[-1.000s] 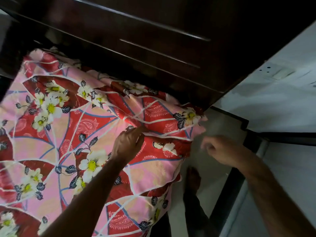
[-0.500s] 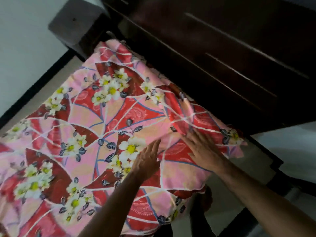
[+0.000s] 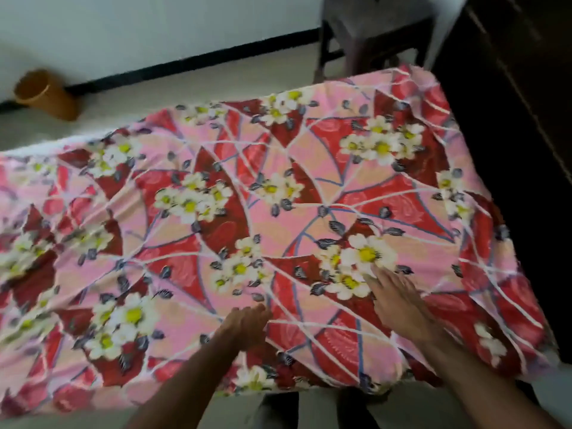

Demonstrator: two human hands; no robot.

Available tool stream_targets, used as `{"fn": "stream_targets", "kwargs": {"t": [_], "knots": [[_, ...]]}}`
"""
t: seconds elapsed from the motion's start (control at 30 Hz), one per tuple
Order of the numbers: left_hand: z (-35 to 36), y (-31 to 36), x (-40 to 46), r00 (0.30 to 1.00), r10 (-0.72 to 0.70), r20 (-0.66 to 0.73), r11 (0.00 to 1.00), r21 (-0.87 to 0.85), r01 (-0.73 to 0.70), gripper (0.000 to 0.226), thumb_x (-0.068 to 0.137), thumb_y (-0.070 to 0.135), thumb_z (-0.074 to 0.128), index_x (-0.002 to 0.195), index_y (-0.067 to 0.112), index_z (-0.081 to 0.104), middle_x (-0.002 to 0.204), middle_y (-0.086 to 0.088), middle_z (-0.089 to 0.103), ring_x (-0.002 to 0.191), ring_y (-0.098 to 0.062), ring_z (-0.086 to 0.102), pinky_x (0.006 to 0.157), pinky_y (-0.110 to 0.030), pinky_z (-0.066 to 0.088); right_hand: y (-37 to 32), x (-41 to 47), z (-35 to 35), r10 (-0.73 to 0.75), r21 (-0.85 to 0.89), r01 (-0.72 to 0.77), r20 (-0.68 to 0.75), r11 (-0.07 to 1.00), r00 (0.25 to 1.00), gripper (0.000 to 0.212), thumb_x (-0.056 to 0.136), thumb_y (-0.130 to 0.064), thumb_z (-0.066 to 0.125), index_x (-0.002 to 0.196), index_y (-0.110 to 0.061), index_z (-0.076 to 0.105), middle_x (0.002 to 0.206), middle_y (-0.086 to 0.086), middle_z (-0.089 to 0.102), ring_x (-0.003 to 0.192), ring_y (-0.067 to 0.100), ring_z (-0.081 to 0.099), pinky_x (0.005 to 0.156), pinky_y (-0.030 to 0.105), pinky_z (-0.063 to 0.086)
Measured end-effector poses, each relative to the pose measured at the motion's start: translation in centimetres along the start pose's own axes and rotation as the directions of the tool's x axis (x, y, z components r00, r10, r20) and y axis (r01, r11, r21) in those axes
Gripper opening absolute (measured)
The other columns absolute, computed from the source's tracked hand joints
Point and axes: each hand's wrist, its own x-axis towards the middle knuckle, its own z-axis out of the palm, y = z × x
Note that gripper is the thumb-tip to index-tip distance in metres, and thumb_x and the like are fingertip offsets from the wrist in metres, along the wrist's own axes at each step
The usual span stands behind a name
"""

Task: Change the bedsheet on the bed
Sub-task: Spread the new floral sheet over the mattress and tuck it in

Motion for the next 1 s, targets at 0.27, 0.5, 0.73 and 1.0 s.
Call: {"fn": "stream_targets", "kwargs": {"t": [0.27,0.5,0.73,1.0], "knots": [[3.7,-10.6,-14.5,0.961,-0.261,-0.091,0.924,-0.312,0.222,0.045,0.099,0.026,0.048,0.144,0.022,0.046,0.141,-0.007,0.052,0.120,-0.031,0.057,0.095,-0.047,0.046,-20.1,6.9,-9.4,-0.354,-0.055,0.359,0.088,0.932,0.931,0.060,0.096,-0.032,0.053,0.152,-0.016,0.037,0.157,0.008,0.036,0.141,0.028,0.039,0.114,0.045,0.033],[8.0,-13.3,-25.4,0.789,-0.595,-0.152,0.692,-0.596,0.407,0.048,0.098,0.030,0.052,0.145,0.023,0.045,0.149,-0.001,0.044,0.133,-0.024,0.047,0.104,-0.044,0.041,-33.2,9.9,-13.8,-0.603,-0.132,0.622,0.158,0.772,0.782,0.062,0.089,-0.031,0.066,0.145,-0.015,0.044,0.147,0.011,0.047,0.132,0.032,0.048,0.107,0.047,0.039],[10.1,-14.8,-37.3,0.452,-0.884,-0.114,0.366,-0.772,0.520,0.040,0.096,0.029,0.052,0.135,0.018,0.050,0.134,-0.002,0.051,0.122,-0.025,0.054,0.098,-0.047,0.048,-48.2,10.5,-19.9,-0.811,-0.190,0.843,0.233,0.503,0.536,0.065,0.098,-0.035,0.052,0.155,-0.018,0.026,0.160,0.006,0.027,0.145,0.027,0.031,0.116,0.047,0.028],[16.7,-20.0,-44.9,0.311,-0.950,0.023,0.146,-0.849,0.508,0.044,0.097,0.027,0.051,0.141,0.019,0.049,0.147,-0.002,0.047,0.136,-0.023,0.046,0.108,-0.048,0.041,-63.6,8.9,-21.6,-0.889,-0.220,0.919,0.256,0.328,0.379,0.065,0.100,-0.036,0.047,0.156,-0.023,0.019,0.163,0.005,0.024,0.147,0.028,0.028,0.120,0.049,0.023]]}}
